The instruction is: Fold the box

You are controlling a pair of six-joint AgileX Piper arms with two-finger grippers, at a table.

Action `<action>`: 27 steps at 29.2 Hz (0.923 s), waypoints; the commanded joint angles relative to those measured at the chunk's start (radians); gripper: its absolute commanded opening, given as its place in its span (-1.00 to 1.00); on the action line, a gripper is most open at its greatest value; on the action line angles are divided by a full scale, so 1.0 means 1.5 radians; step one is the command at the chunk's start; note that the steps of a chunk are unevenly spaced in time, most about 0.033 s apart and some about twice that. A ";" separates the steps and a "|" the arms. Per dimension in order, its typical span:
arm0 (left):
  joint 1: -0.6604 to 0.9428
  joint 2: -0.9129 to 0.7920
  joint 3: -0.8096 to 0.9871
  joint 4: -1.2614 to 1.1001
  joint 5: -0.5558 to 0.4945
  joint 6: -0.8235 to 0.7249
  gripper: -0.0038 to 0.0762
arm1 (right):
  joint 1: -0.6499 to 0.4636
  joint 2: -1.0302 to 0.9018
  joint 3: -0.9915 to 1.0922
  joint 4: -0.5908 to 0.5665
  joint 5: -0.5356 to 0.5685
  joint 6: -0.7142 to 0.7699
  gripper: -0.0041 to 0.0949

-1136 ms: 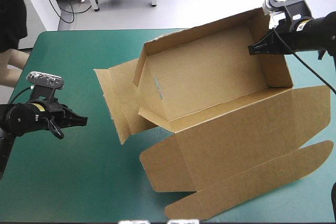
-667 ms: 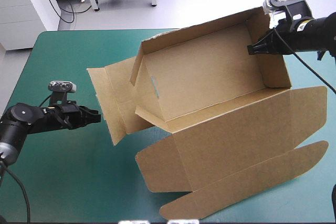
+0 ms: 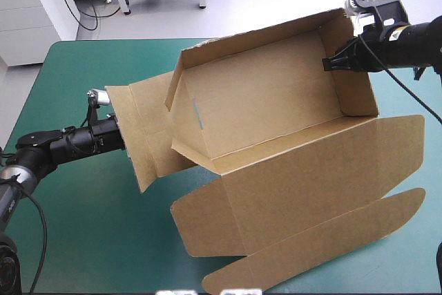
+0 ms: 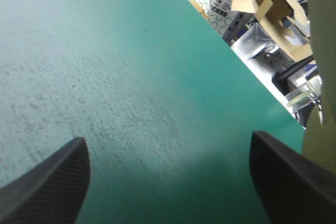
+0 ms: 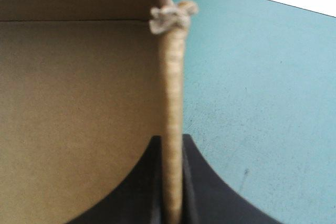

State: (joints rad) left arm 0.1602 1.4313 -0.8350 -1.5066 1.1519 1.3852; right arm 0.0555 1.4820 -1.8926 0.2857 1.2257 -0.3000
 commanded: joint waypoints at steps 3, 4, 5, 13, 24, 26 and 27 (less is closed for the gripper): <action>0.001 -0.018 -0.014 -0.112 0.087 0.018 0.64 | -0.005 0.005 -0.021 0.023 -0.037 0.029 -0.96; 0.001 -0.018 -0.014 -0.120 0.087 0.018 0.64 | -0.005 0.012 -0.021 0.023 -0.037 0.034 -0.96; 0.001 -0.018 -0.014 -0.126 0.087 0.018 0.64 | -0.005 0.021 -0.021 0.023 -0.039 0.034 -0.95; 0.001 -0.018 -0.015 -0.158 0.087 0.019 0.64 | 0.038 0.068 -0.021 -0.009 -0.110 0.074 -0.95; 0.001 -0.019 -0.016 -0.202 0.087 0.031 0.64 | 0.144 0.083 -0.021 -0.198 -0.203 0.185 -0.95; -0.002 -0.019 -0.023 -0.202 0.087 0.031 0.64 | 0.151 0.086 -0.021 -0.201 -0.206 0.193 -0.95; -0.006 -0.019 -0.029 -0.202 0.087 0.031 0.64 | 0.153 0.087 -0.021 -0.206 -0.208 0.195 -0.95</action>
State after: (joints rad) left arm 0.1644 1.4332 -0.8361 -1.6704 1.1648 1.4266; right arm 0.2759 1.6497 -1.8926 -0.0091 0.9973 -0.0331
